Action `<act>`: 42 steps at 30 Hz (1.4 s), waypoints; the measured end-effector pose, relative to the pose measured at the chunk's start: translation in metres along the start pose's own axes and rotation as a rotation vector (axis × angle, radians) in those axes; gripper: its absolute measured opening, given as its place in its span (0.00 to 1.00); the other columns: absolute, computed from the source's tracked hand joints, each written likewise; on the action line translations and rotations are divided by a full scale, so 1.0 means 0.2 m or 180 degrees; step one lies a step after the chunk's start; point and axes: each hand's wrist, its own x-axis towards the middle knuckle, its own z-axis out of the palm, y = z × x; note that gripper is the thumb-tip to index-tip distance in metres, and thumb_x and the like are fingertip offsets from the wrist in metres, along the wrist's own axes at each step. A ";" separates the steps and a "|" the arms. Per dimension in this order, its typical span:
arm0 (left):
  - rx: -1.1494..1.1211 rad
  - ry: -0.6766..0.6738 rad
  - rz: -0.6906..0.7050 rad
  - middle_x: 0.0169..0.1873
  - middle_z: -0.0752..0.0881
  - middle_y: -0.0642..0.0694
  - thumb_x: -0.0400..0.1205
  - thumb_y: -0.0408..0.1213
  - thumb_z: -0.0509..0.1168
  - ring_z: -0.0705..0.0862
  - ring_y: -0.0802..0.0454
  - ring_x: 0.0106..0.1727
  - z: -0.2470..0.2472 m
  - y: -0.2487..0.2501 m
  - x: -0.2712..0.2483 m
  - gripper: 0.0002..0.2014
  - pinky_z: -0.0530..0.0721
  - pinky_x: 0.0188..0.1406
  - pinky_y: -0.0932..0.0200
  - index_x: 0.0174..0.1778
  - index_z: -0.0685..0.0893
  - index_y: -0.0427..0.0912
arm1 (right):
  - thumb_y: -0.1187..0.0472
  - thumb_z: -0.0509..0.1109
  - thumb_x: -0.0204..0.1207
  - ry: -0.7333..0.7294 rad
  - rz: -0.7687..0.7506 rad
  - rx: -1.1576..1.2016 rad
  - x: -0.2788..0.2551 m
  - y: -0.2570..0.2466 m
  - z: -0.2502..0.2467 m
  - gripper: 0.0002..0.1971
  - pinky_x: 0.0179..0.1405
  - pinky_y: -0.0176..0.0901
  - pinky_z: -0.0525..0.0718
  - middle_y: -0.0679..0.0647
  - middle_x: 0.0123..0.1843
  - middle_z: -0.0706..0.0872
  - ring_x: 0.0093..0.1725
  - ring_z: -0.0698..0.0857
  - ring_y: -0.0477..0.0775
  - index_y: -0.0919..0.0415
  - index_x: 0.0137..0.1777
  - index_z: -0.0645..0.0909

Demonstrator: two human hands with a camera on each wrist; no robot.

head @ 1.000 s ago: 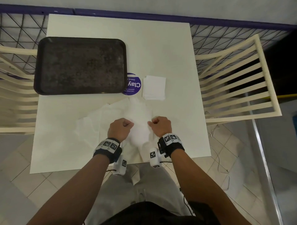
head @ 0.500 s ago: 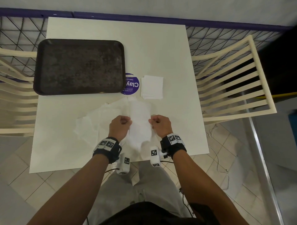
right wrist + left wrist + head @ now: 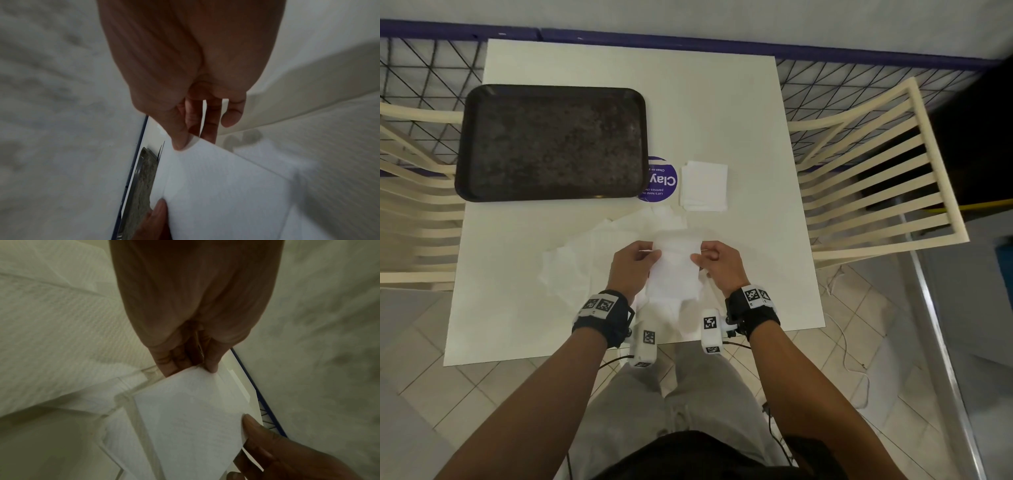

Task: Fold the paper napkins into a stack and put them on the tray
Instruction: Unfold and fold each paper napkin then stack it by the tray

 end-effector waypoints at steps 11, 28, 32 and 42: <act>-0.0573 -0.0017 -0.0081 0.47 0.93 0.40 0.84 0.26 0.67 0.89 0.39 0.50 0.00 0.00 -0.03 0.09 0.89 0.57 0.39 0.49 0.91 0.41 | 0.79 0.67 0.76 -0.0096 -0.0268 0.0223 -0.07 -0.07 0.01 0.10 0.29 0.31 0.76 0.49 0.32 0.87 0.28 0.82 0.45 0.67 0.48 0.87; -0.0496 0.0061 -0.0068 0.53 0.94 0.43 0.83 0.38 0.77 0.92 0.42 0.58 -0.03 -0.03 -0.01 0.09 0.91 0.62 0.42 0.58 0.92 0.46 | 0.75 0.74 0.73 -0.0164 -0.0237 0.0244 -0.08 -0.05 0.01 0.14 0.32 0.33 0.79 0.55 0.41 0.85 0.39 0.81 0.52 0.58 0.54 0.89; -0.0317 0.0065 -0.0010 0.47 0.95 0.46 0.81 0.35 0.78 0.93 0.41 0.56 -0.04 -0.02 -0.02 0.04 0.91 0.61 0.39 0.49 0.95 0.47 | 0.64 0.77 0.73 -0.0158 -0.0357 -0.0127 -0.06 -0.07 0.02 0.13 0.46 0.43 0.84 0.49 0.39 0.87 0.41 0.84 0.51 0.48 0.55 0.90; 0.0381 0.0048 0.0487 0.47 0.94 0.51 0.83 0.36 0.75 0.91 0.50 0.52 -0.02 0.04 -0.06 0.03 0.89 0.59 0.52 0.49 0.93 0.48 | 0.42 0.76 0.73 -0.0262 -0.0773 -0.1696 -0.04 -0.17 0.13 0.08 0.63 0.62 0.80 0.37 0.42 0.89 0.46 0.83 0.41 0.34 0.34 0.83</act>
